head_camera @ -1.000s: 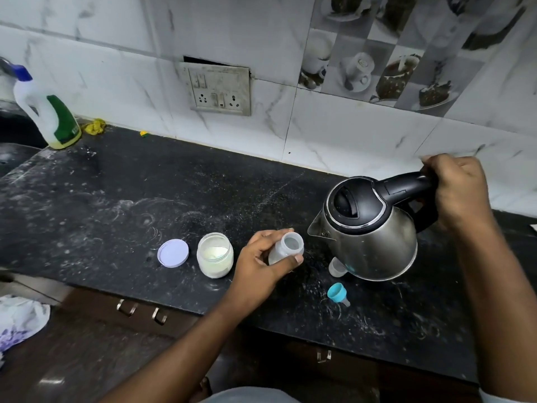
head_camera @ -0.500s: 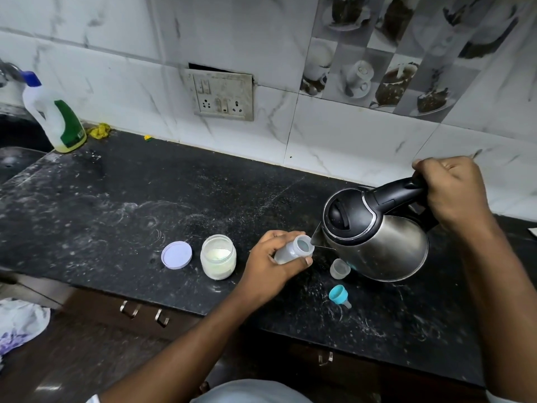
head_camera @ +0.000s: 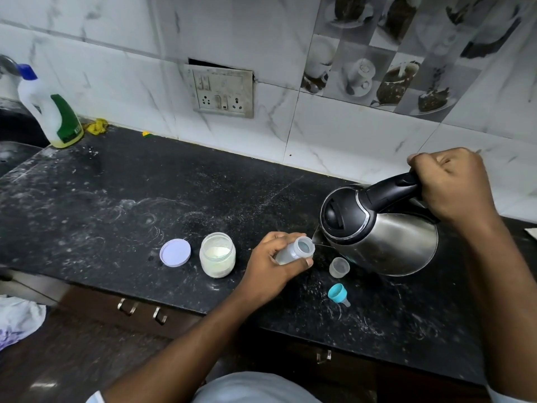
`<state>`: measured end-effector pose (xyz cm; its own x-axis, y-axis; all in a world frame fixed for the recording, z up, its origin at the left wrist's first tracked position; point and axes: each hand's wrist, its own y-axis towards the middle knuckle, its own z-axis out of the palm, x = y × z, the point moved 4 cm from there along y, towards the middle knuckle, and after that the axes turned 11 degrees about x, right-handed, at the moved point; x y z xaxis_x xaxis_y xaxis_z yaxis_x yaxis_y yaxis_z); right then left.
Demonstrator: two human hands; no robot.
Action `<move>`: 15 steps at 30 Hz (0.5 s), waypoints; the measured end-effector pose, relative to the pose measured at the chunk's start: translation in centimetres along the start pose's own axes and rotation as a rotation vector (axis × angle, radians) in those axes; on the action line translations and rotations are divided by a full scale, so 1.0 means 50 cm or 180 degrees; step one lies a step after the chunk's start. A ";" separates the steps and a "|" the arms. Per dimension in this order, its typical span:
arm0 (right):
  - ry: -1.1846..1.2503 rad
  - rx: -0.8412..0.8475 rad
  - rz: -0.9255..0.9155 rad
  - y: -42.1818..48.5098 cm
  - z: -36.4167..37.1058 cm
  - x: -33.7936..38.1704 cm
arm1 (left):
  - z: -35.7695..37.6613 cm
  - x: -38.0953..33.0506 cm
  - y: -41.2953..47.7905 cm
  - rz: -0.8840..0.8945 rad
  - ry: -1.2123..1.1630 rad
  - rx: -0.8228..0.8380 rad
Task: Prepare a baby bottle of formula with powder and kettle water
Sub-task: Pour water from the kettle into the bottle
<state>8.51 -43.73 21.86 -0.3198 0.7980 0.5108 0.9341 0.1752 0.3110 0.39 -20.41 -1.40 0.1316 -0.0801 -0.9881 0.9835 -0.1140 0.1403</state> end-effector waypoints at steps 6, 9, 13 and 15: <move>-0.0179 0.0046 -0.0078 0.002 0.004 0.009 | 0.003 0.007 0.005 -0.0017 0.0037 0.0043; -0.0251 0.0063 -0.0094 0.003 0.004 0.017 | 0.004 0.008 0.006 -0.0064 0.0035 0.0034; -0.0313 0.0101 -0.0092 0.002 0.006 0.027 | 0.005 0.011 0.009 -0.0083 0.0034 0.0045; -0.0329 0.0118 -0.0105 0.001 0.007 0.031 | 0.005 0.010 0.010 -0.0090 0.0058 0.0054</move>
<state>8.13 -42.29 22.40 -0.3340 0.8464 0.4147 0.9292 0.2220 0.2954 0.90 -20.77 -1.79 0.1061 -0.0587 -0.9926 0.9847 -0.1327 0.1131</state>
